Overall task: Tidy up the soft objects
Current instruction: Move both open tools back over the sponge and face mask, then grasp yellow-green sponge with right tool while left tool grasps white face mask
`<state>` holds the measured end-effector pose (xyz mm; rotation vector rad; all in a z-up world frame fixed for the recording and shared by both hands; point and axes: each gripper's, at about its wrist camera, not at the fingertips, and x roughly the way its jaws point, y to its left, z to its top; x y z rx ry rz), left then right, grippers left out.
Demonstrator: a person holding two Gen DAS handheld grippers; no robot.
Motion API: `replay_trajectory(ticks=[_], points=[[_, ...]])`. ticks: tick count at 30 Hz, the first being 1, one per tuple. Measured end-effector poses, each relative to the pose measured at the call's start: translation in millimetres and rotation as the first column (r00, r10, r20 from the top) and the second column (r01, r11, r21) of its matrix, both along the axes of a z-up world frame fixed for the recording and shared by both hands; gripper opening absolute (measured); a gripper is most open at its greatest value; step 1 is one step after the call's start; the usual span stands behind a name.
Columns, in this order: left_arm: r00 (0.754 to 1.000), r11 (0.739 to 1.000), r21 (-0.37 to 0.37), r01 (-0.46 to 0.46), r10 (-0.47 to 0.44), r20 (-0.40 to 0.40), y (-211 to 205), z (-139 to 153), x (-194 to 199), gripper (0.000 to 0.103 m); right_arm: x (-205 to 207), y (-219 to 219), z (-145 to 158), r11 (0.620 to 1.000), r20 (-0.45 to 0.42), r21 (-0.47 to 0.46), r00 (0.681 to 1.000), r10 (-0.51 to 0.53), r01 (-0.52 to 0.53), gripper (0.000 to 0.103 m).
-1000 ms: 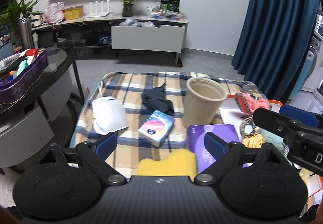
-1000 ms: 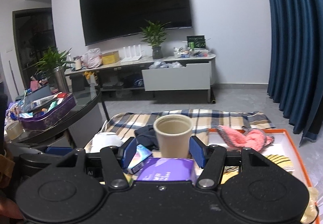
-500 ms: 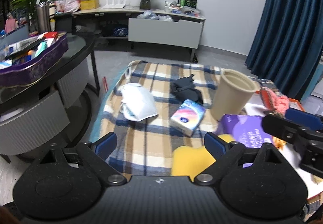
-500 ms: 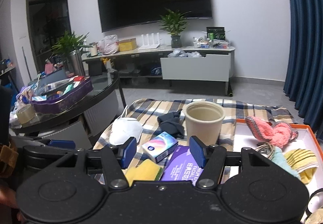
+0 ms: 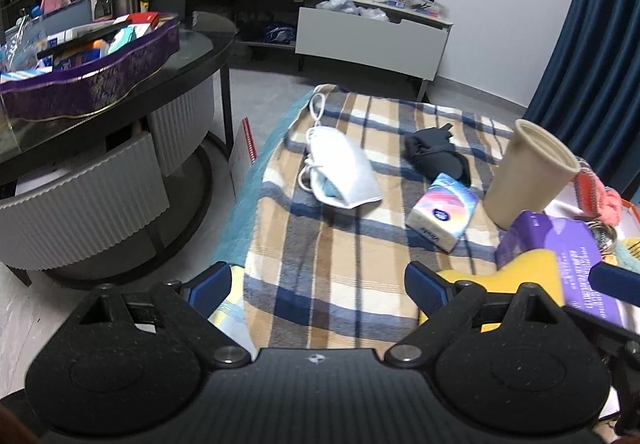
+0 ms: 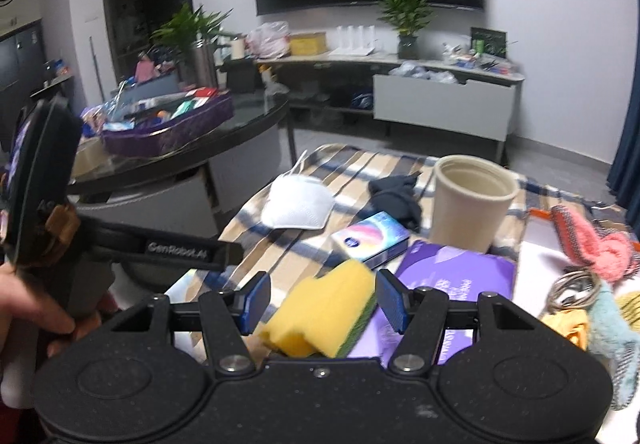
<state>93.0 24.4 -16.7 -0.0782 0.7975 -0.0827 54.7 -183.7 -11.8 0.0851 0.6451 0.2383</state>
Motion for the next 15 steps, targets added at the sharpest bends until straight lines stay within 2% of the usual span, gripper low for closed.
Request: replay_trajectory(ticks=[7, 11, 15], points=[[1.000, 1.000, -0.012, -0.025, 0.025, -0.016, 11.0, -8.6, 13.7, 0.096, 11.8, 11.3, -13.1, 0.998, -0.031, -0.066, 0.999, -0.010, 0.008, 0.077], [0.999, 0.999, -0.022, -0.029, 0.028, -0.022, 13.4, -13.4, 28.5, 0.098, 17.6, 17.3, -20.8, 0.998, -0.053, -0.062, 0.999, 0.010, -0.014, 0.080], [1.000, 0.997, -0.071, -0.022, 0.021, -0.011, 15.9, -16.2, 46.4, 0.101, 21.9, 26.9, -22.1, 0.994, -0.015, -0.105, 1.000, 0.010, -0.012, 0.080]])
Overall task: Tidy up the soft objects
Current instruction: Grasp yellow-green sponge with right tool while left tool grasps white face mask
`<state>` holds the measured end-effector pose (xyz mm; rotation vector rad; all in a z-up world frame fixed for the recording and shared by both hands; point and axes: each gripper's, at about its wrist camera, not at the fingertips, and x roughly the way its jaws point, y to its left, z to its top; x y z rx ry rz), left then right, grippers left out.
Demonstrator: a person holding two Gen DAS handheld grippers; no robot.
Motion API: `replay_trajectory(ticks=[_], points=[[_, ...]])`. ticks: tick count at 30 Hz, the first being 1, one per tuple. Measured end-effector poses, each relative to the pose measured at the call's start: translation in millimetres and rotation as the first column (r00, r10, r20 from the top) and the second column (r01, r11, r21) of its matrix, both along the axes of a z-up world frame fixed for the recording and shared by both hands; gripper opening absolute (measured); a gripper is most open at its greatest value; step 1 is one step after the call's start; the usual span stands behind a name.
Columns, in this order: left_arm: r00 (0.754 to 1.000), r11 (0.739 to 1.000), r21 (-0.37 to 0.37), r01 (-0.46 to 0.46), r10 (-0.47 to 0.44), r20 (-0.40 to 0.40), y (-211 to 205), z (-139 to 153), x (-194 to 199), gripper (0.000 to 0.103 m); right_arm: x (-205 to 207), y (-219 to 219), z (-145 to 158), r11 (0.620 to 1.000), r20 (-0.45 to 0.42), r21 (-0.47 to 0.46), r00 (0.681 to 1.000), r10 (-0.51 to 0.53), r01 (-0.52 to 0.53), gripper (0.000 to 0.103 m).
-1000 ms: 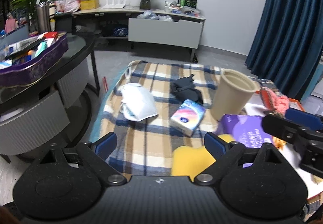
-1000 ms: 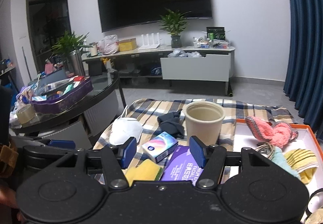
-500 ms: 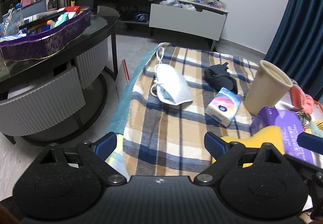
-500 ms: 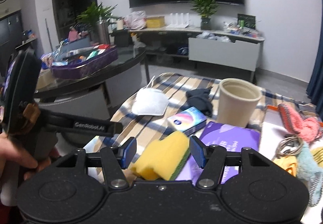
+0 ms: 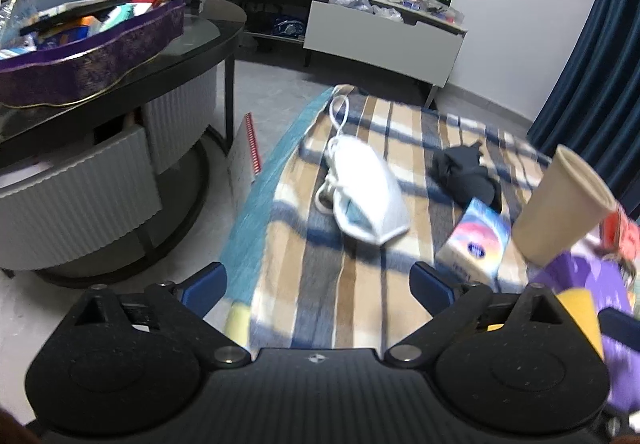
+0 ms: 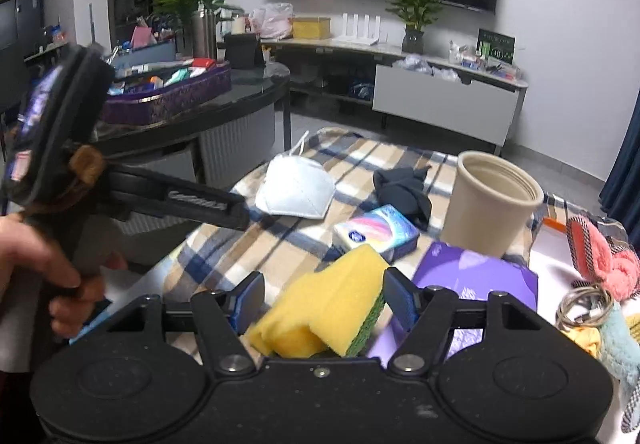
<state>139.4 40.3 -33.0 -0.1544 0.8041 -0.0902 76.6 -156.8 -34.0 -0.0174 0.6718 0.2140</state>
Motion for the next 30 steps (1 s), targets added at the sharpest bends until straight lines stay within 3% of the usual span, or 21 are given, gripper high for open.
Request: replay_trajectory(ticks=[5, 9, 14, 15, 16, 19, 21, 23, 25, 27, 29, 30], points=[[1.000, 1.000, 0.006, 0.015, -0.015, 0.010, -7.0, -4.1, 28.0, 0.102, 1.4, 4.4, 3.4, 0.996, 0.079, 0.074, 0.996, 0.039, -0.045, 0.080], [0.999, 0.999, 0.025, 0.036, -0.036, 0.000, -16.0, -12.9, 53.6, 0.102, 6.5, 13.3, 2.2, 0.998, 0.107, 0.022, 0.993, 0.050, -0.053, 0.080], [0.998, 0.998, 0.020, 0.055, -0.054, -0.016, -24.2, -30.2, 76.2, 0.098, 6.1, 5.3, 3.4, 0.982, 0.130, 0.166, 0.989, 0.073, -0.094, 0.080], [0.998, 0.998, 0.004, 0.066, -0.066, -0.014, -25.1, -33.4, 79.1, 0.091, 6.4, 6.3, 5.3, 0.984, 0.132, 0.153, 0.989, 0.068, -0.088, 0.080], [0.997, 0.997, 0.018, 0.071, -0.071, 0.013, -27.5, -34.0, 78.8, 0.078, 7.0, 7.0, 5.0, 0.986, 0.134, 0.147, 0.989, 0.062, -0.082, 0.080], [0.989, 0.990, 0.056, 0.132, -0.135, 0.058, -35.4, -33.9, 75.9, 0.052, 7.1, 5.3, 5.7, 0.980, 0.138, 0.183, 0.989, 0.059, -0.084, 0.079], [0.988, 0.989, 0.063, 0.137, -0.141, 0.068, -35.9, -31.7, 71.2, 0.048, 7.7, 2.0, 6.0, 0.966, 0.142, 0.235, 0.987, 0.072, -0.104, 0.080], [0.988, 0.988, 0.077, 0.133, -0.139, 0.068, -34.2, -29.4, 64.0, 0.048, 5.7, 3.2, 6.8, 0.975, 0.150, 0.219, 0.989, 0.014, -0.047, 0.084], [0.990, 0.990, 0.073, 0.119, -0.124, 0.069, -31.3, -27.1, 55.4, 0.048, 12.1, 9.1, 3.5, 0.988, 0.090, 0.149, 0.995, -0.049, 0.035, 0.082], [0.989, 0.990, 0.057, 0.130, -0.134, 0.066, -29.7, -25.7, 47.5, 0.047, 20.0, 13.6, -5.6, 0.987, -0.003, 0.159, 1.000, -0.011, 0.012, 0.080], [0.989, 0.990, 0.066, 0.125, -0.130, 0.069, -28.1, -21.7, 39.2, 0.046, 25.7, 16.4, -14.9, 0.976, -0.059, 0.216, 0.998, 0.000, 0.013, 0.061], [0.988, 0.990, 0.063, 0.125, -0.129, 0.078, -26.9, -19.1, 34.9, 0.046, 27.4, 20.3, -17.3, 0.980, -0.069, 0.199, 0.998, -0.012, 0.025, 0.058]])
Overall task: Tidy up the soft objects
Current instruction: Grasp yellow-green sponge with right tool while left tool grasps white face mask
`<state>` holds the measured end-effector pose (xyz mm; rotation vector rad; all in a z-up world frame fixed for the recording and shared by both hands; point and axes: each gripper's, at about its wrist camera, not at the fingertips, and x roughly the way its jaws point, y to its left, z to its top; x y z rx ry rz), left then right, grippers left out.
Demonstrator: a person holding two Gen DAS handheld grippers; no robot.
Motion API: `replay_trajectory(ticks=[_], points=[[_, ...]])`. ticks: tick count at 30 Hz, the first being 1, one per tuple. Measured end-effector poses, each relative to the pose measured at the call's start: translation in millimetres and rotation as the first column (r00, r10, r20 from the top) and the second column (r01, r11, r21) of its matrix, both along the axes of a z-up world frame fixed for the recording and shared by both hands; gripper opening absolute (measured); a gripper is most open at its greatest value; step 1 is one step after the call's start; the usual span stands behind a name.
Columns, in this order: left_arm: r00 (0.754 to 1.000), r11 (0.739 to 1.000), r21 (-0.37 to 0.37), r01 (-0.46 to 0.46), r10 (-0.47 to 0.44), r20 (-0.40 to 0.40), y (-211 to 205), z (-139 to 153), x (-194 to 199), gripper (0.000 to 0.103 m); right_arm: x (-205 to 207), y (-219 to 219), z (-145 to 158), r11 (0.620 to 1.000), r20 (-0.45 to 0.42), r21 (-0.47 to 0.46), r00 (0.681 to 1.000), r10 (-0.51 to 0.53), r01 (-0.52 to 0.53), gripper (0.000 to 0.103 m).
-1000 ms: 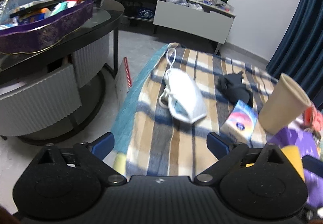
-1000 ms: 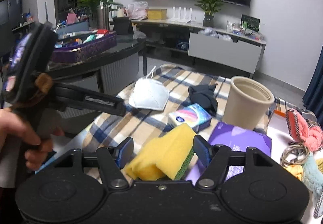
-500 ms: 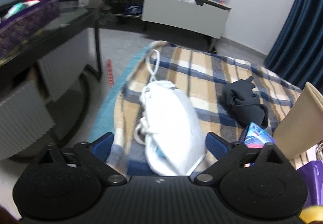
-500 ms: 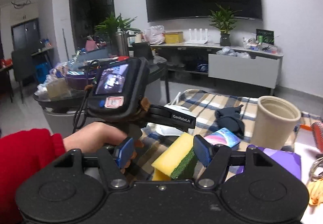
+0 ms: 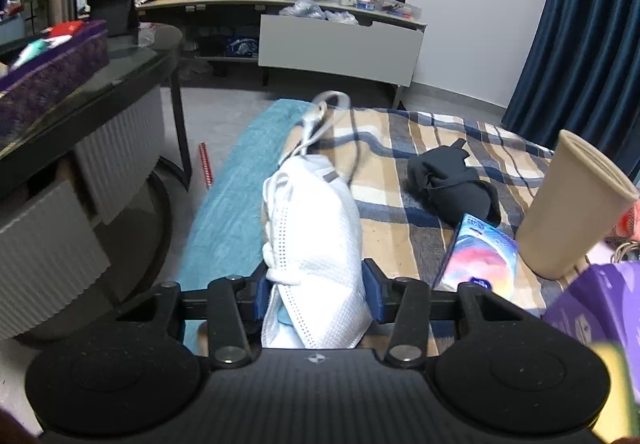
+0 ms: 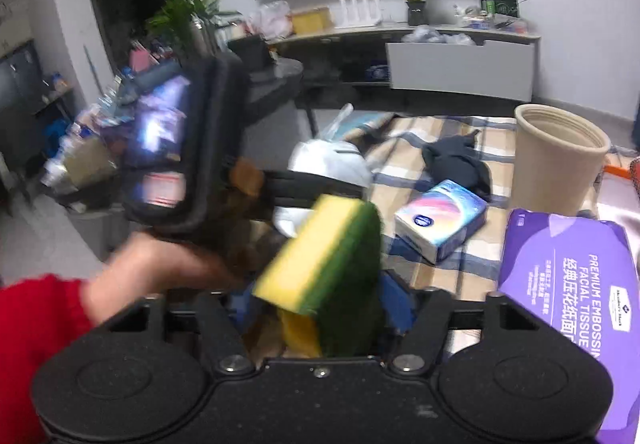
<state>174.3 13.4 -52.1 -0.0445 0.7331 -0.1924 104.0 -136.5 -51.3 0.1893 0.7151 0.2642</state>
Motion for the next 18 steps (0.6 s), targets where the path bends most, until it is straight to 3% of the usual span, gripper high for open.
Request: replay_trajectory(ticks=[2, 5, 15, 18], points=[[1.000, 1.000, -0.011, 0.000, 0.000, 0.009, 0.7, 4.0, -7.4, 0.045, -0.6, 6.1, -1.6, 0.997, 0.019, -0.072, 0.999, -0.027, 0.029, 0.049], [0.999, 1.000, -0.005, 0.016, -0.016, 0.028, -5.7, 10.5, -18.9, 0.045, -2.6, 4.3, 0.4, 0.994, 0.035, -0.088, 0.998, -0.057, 0.060, 0.046], [0.996, 0.997, -0.047, 0.057, -0.053, 0.071, -10.3, 36.7, -46.5, 0.047, -23.3, -16.8, 28.5, 0.994, 0.144, -0.061, 0.986, -0.080, 0.090, 0.045], [0.997, 1.000, 0.001, 0.001, -0.001, 0.081, -0.9, 35.8, -38.2, 0.047, -27.5, -22.0, 32.1, 0.993, 0.146, -0.056, 0.985, -0.092, 0.101, 0.045]])
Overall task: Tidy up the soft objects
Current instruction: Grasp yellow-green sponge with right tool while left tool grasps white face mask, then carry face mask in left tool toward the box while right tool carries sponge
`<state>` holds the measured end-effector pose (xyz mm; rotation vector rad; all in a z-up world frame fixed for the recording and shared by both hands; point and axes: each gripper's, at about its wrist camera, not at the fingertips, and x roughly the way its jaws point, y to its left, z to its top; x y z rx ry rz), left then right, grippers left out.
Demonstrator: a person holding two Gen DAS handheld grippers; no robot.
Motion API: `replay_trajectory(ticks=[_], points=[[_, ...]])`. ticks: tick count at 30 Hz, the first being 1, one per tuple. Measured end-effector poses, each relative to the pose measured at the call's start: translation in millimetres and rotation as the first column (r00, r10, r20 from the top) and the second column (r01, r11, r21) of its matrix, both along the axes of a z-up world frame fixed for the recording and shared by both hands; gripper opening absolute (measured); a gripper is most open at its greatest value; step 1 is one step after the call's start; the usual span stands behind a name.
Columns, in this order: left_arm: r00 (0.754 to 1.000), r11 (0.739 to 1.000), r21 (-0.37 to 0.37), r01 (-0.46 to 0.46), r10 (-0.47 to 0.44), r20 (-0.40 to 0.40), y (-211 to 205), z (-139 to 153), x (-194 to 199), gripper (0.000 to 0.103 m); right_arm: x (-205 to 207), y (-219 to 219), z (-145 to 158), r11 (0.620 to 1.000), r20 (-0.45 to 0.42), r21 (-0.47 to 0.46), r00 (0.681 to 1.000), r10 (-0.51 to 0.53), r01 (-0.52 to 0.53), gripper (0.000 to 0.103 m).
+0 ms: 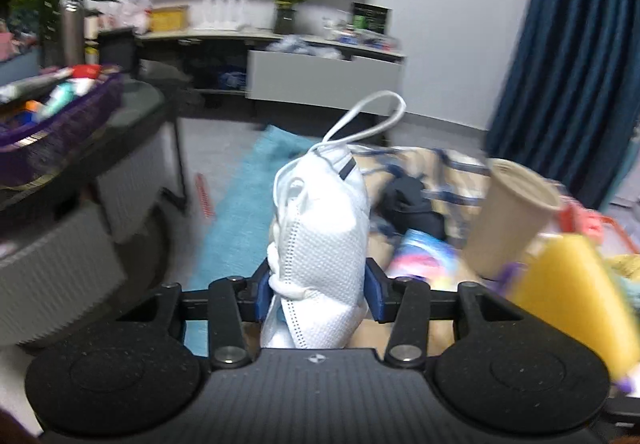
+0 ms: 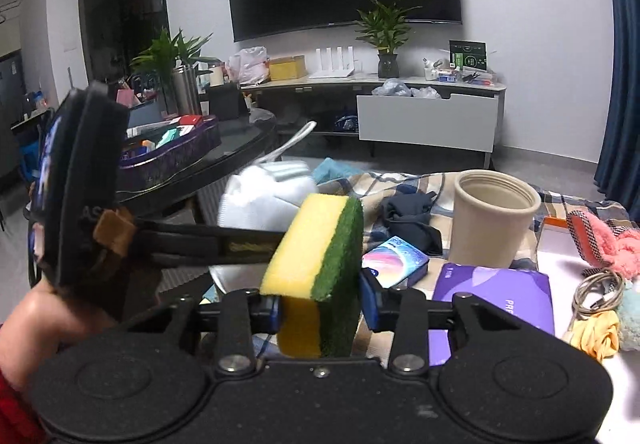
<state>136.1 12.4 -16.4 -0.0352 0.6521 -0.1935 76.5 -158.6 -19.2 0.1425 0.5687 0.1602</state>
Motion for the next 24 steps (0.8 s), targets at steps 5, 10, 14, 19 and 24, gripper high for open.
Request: replay_trajectory(ticks=[5, 10, 14, 19, 24], points=[[0.994, 0.993, 0.018, -0.113, 0.113, -0.003, 28.6, 5.9, 22.1, 0.044, -8.6, -4.0, 5.9, 1.000, 0.013, 0.012, 1.000, 0.004, -0.004, 0.045], [0.997, 0.997, -0.002, -0.073, 0.073, 0.027, 29.5, 24.9, 6.1, 0.042, -12.9, -5.9, 10.7, 1.000, 0.030, 0.021, 1.000, 0.006, -0.006, 0.045], [0.999, 1.000, -0.009, -0.019, 0.019, 0.045, 13.3, 34.4, -16.0, 0.042, -12.8, -8.5, 15.7, 0.999, 0.043, 0.034, 0.999, 0.005, -0.006, 0.045], [0.999, 0.999, -0.042, -0.002, 0.003, 0.041, 1.4, 43.8, -37.7, 0.042, -17.0, -11.9, 23.7, 0.999, 0.063, 0.034, 0.998, -0.001, -0.001, 0.045], [0.998, 0.999, -0.037, 0.004, -0.002, 0.056, -12.7, 53.6, -56.4, 0.042, -25.1, -22.2, 33.6, 0.999, 0.089, 0.044, 0.996, -0.015, 0.011, 0.045]])
